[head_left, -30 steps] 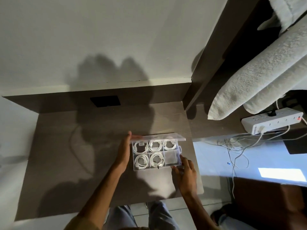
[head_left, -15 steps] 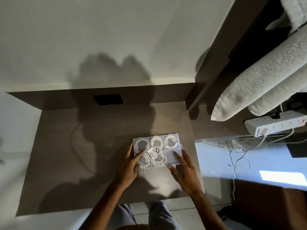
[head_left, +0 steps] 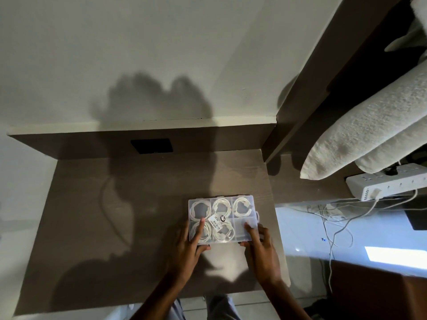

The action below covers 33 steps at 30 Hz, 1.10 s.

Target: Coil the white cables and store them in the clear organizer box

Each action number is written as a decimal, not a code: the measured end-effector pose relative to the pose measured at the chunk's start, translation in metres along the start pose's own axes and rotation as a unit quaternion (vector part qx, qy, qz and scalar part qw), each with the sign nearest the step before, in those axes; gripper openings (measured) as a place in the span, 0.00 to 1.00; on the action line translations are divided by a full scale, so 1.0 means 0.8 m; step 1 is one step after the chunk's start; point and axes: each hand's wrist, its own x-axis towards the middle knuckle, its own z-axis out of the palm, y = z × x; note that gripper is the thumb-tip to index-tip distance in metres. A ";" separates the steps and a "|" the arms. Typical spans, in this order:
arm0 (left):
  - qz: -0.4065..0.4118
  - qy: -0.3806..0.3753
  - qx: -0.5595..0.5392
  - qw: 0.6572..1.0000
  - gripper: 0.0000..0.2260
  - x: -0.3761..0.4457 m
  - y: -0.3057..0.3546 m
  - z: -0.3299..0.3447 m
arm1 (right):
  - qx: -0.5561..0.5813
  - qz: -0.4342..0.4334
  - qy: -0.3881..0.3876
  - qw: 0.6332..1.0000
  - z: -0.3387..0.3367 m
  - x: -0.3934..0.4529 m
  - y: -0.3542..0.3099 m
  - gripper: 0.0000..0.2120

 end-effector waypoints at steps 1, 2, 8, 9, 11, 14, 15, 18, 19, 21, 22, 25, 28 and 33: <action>0.005 -0.006 0.018 1.000 0.45 -0.001 -0.003 0.004 | 0.000 0.014 -0.002 1.000 0.006 -0.002 0.002 0.37; 0.011 -0.013 0.039 0.999 0.45 -0.003 -0.006 0.008 | -0.006 0.012 0.005 1.000 0.011 -0.004 0.003 0.36; 0.023 -0.015 0.067 0.997 0.45 -0.009 -0.024 0.039 | 0.087 0.109 0.032 0.990 0.021 0.000 -0.003 0.24; 0.025 -0.005 0.061 0.998 0.47 -0.007 -0.026 0.040 | 0.098 0.110 0.033 0.988 0.022 0.001 -0.004 0.24; 0.017 -0.010 0.047 0.999 0.44 0.004 -0.025 0.034 | 0.097 0.133 0.030 0.986 0.023 0.002 -0.008 0.19; 0.024 -0.030 0.039 0.999 0.42 0.024 -0.018 0.015 | 0.069 0.140 0.025 0.987 0.008 0.009 -0.015 0.11; 0.027 -0.022 0.033 0.999 0.44 0.032 -0.015 0.007 | 0.058 0.116 0.021 0.991 0.001 0.018 -0.016 0.16; 0.034 0.032 -0.039 0.998 0.40 0.068 -0.001 -0.014 | 0.050 0.069 0.018 0.996 -0.024 0.060 -0.023 0.21; 0.035 0.052 -0.067 0.996 0.36 0.083 0.007 -0.018 | 0.034 0.041 0.029 0.998 -0.031 0.078 -0.024 0.22; 0.026 0.069 -0.101 0.992 0.27 0.115 0.026 -0.029 | -0.010 0.006 0.036 0.999 -0.044 0.112 -0.026 0.28; 0.021 0.067 -0.106 0.992 0.24 0.131 0.034 -0.034 | -0.023 0.004 0.032 0.999 -0.052 0.130 -0.029 0.30; 0.029 0.043 -0.096 0.994 0.21 0.170 0.049 -0.040 | -0.031 0.030 0.010 0.999 -0.063 0.171 -0.033 0.33; 0.037 0.000 -0.058 0.998 0.22 0.187 0.056 -0.041 | -0.033 0.044 0.000 0.999 -0.073 0.189 -0.035 0.34; 0.070 0.037 -0.024 0.997 0.28 0.154 0.051 -0.050 | -0.070 0.010 0.008 0.997 -0.089 0.152 -0.059 0.39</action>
